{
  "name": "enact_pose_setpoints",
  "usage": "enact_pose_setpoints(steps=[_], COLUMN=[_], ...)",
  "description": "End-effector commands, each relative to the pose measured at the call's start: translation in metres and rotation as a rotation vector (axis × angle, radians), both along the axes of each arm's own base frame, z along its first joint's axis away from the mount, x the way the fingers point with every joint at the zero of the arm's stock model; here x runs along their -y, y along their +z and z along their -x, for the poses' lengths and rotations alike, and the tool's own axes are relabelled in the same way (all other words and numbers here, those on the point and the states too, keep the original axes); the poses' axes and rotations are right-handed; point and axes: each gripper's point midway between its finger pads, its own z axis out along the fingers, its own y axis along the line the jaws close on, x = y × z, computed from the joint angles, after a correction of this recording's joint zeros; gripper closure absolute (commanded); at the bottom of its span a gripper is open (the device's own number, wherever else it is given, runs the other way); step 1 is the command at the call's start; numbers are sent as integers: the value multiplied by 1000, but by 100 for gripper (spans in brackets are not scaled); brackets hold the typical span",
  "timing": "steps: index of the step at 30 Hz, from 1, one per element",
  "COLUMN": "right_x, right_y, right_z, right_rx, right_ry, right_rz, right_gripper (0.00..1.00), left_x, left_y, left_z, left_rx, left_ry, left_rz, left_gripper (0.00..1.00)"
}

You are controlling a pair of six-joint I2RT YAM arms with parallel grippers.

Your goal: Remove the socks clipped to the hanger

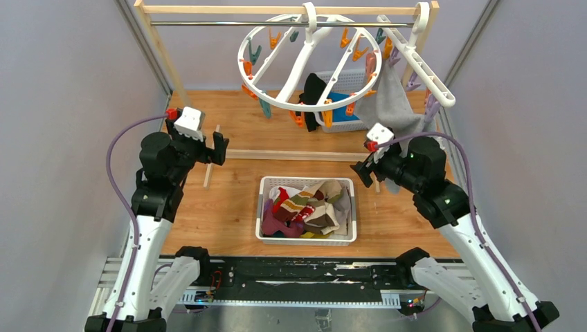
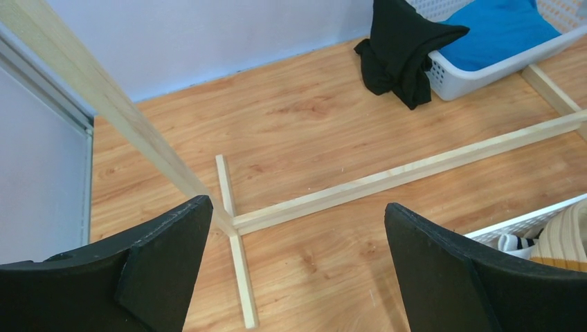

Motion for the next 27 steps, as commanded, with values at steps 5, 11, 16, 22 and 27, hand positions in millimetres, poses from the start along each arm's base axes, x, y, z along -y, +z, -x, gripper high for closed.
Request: enact_pose_setpoints(steps=[5,11,16,22,27], right_x=[39,47,48,54,59], right_y=[10,14,18,19,16], right_z=[-30,-25,-20,-18,-21], right_rx=[52,58,52,64,58], right_ry=[-233,-262,-242,-248,-268], right_rz=[-174,-236,-256,-257,-265], right_gripper=[20,20,20,19,19], left_x=[7,13,6,11,11], left_y=[25,30,27,26,29], left_z=[-3,5,12,23,29], left_rx=[83,91,125,165,191], left_ry=[-43,-75,-45,-78,-82], left_rz=[31,51,23,44,38], left_gripper=[0,0,0,0,0])
